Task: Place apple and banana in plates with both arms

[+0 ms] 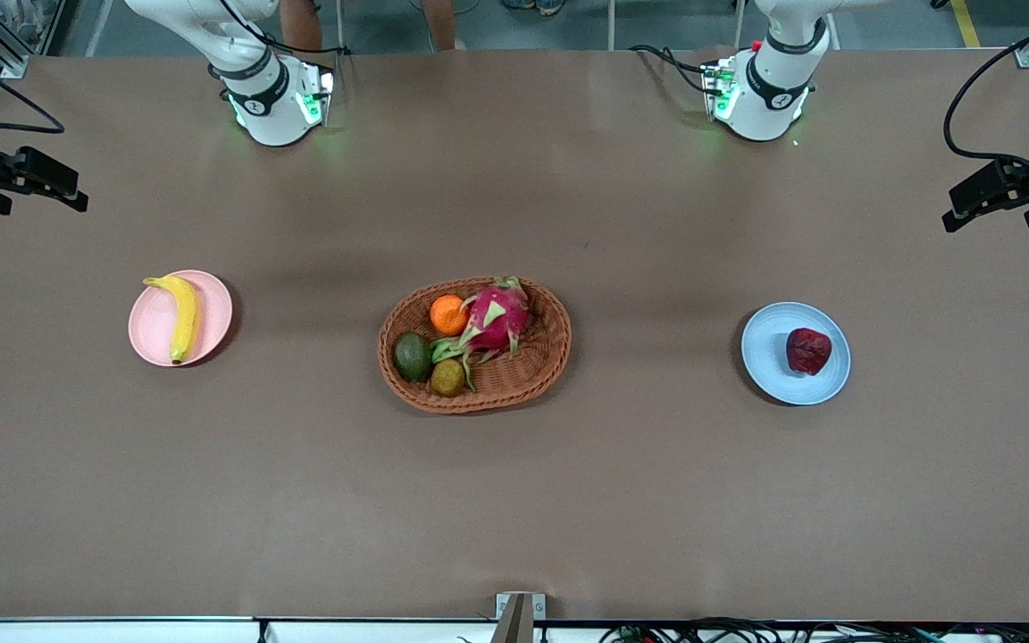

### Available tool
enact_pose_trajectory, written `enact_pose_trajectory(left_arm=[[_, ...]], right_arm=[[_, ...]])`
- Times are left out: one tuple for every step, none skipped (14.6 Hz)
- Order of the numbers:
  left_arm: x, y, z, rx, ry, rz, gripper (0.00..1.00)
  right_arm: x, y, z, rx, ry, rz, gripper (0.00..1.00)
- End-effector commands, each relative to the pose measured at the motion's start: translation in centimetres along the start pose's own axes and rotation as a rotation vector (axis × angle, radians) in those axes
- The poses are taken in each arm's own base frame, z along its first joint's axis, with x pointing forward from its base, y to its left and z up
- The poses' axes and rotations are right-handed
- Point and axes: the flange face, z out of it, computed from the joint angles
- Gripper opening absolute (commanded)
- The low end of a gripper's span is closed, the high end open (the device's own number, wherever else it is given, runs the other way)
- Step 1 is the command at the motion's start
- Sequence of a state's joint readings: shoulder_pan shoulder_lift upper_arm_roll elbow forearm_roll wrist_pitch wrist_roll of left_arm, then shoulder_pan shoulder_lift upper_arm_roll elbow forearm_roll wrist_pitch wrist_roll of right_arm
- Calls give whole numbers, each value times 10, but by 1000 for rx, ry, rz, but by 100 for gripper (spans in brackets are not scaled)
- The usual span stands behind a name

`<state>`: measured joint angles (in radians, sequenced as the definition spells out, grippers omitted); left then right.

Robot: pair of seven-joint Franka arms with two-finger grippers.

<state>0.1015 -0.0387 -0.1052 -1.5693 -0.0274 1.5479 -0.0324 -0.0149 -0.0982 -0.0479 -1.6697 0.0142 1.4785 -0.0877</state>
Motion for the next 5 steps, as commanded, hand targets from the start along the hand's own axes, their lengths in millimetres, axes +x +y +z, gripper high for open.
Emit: enact_pose_trajectory(left_arm=[[-2,2,-6,-1,13,9,100],[-2,2,-6,-1,13,9,100],[-2,2,-6,-1,15,9,100],[-2,2,-6,-1,15,9,100],[-2,2,-6,-1,15,9,100]], right_arm=[[-5,0,0,3,6,-14,100],[-5,0,0,3,6,-14,100],[-5,0,0,0,6,-15,100],[-4,-1,-1,-7,9,-17,100],[-4,0,-2,-10,11,-17,100]])
